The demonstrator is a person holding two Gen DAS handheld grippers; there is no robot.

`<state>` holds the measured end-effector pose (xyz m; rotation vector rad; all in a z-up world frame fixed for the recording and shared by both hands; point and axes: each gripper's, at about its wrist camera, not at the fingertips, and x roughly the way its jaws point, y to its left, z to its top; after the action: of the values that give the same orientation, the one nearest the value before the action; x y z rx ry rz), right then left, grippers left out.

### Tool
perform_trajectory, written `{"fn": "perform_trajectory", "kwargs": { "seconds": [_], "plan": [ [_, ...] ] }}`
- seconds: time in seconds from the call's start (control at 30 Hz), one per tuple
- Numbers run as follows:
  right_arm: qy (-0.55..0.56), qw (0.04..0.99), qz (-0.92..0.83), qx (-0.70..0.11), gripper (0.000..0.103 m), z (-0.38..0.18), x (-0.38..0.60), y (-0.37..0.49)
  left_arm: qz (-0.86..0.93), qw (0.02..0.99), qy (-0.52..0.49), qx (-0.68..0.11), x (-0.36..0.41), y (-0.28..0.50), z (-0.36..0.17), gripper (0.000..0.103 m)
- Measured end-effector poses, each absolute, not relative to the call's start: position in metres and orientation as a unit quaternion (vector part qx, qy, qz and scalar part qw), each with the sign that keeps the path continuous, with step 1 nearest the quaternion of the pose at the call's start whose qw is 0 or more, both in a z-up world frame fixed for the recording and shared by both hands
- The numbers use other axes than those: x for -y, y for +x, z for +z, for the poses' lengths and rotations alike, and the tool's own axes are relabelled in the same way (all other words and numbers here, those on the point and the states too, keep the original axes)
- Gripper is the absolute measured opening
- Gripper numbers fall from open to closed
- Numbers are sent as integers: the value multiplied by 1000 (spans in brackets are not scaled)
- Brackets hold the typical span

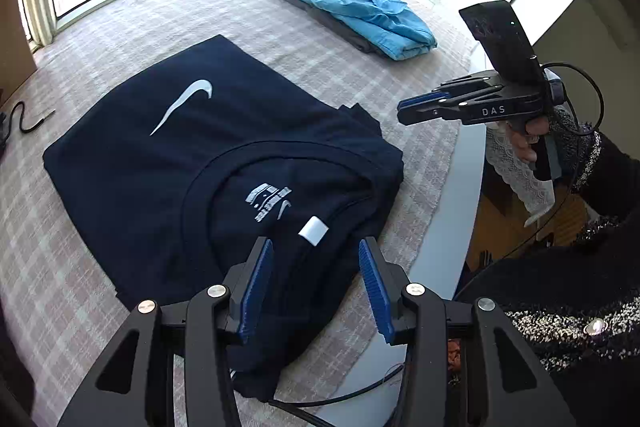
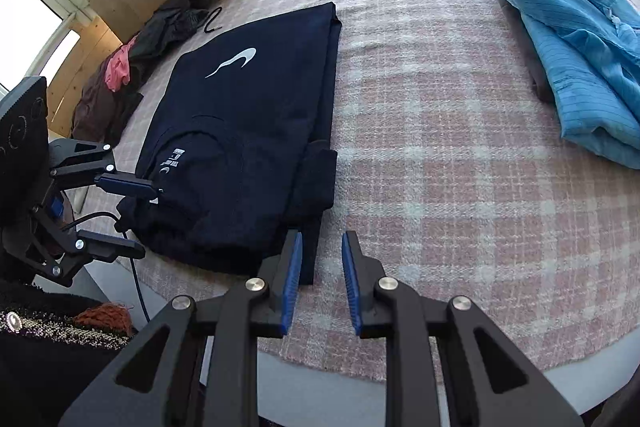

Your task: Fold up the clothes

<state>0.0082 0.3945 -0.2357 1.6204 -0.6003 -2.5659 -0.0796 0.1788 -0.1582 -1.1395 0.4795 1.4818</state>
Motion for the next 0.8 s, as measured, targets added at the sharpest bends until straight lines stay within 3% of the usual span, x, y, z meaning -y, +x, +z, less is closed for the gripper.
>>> {"fn": "perform_trajectory", "kwargs": {
  "seconds": [0.27,0.3,0.33,0.8],
  "plan": [
    [507,14,-839,198,24,-227,-408,25,582,612,-445,-299,-280,-40,-191,43],
    [502,17,-842,197,25,-225,-407,26,578,611,-453,-295,-285,-44,-195,32],
    [497,19,-845,195,25,-223,-407,26,575,611,-464,-284,-287,-51,-195,10],
    [503,59,-848,152,25,-238,-395,-18,656,559,-502,-77,-208,-144,-149,3]
  ]
}}
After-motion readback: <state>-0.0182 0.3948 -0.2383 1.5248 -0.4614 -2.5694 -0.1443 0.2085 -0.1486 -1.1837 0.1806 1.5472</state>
